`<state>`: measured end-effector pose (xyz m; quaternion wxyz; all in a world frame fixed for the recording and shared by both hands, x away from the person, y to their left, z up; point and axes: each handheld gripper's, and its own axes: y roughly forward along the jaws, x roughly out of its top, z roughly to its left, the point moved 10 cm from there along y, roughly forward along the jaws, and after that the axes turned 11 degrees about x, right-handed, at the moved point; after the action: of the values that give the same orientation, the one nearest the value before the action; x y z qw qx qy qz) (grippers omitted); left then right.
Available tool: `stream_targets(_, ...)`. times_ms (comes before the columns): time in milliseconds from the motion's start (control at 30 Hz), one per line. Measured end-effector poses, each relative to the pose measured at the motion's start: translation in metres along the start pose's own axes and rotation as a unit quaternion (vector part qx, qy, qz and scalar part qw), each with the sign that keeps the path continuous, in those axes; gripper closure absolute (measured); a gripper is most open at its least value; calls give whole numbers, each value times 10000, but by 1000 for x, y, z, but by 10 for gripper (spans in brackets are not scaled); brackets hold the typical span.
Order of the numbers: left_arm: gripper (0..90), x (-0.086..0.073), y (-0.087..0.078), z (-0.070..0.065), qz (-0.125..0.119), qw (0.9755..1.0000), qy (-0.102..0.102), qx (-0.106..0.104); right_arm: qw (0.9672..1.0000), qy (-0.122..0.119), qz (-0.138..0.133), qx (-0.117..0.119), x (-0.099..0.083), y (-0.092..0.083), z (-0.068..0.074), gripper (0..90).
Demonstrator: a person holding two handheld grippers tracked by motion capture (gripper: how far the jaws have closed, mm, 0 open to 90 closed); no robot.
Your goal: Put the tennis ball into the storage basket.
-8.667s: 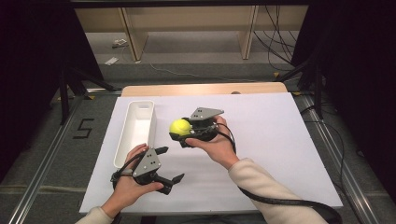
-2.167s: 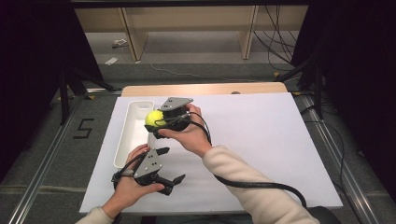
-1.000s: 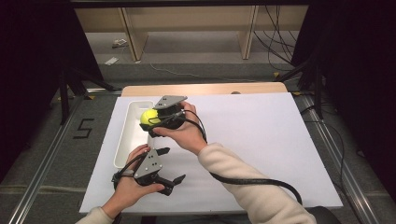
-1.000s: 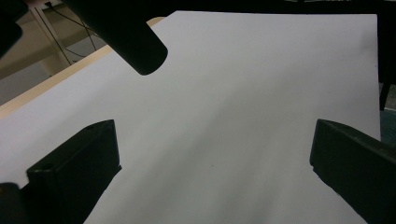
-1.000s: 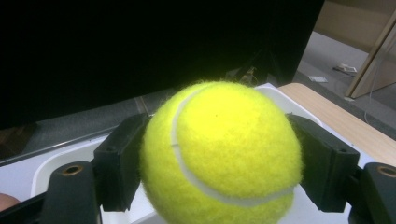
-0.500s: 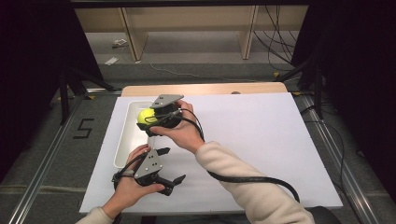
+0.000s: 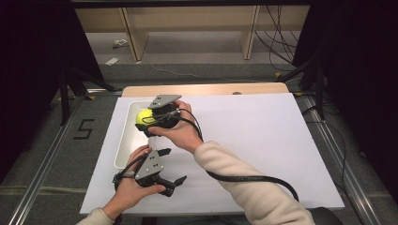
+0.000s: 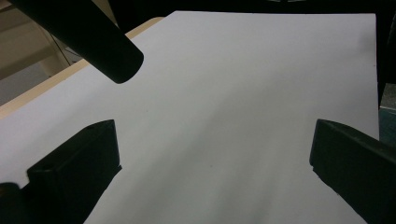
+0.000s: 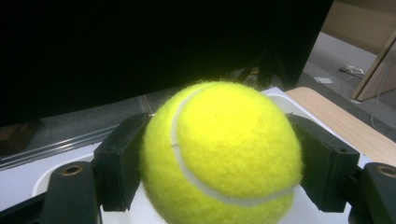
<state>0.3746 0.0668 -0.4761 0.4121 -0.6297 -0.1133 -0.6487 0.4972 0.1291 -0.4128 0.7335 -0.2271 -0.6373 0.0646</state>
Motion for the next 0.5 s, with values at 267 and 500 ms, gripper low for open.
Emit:
stream_targets(267, 10, 0, 0, 0, -12, 10000, -10, -2, 10000, -19, 28, 36, 2, 4, 1, 261)
stream_targets(500, 11, 0, 0, 0, -12, 10000, -6, -1, 10000, -38, 40, 51, 4, 6, 1, 261)
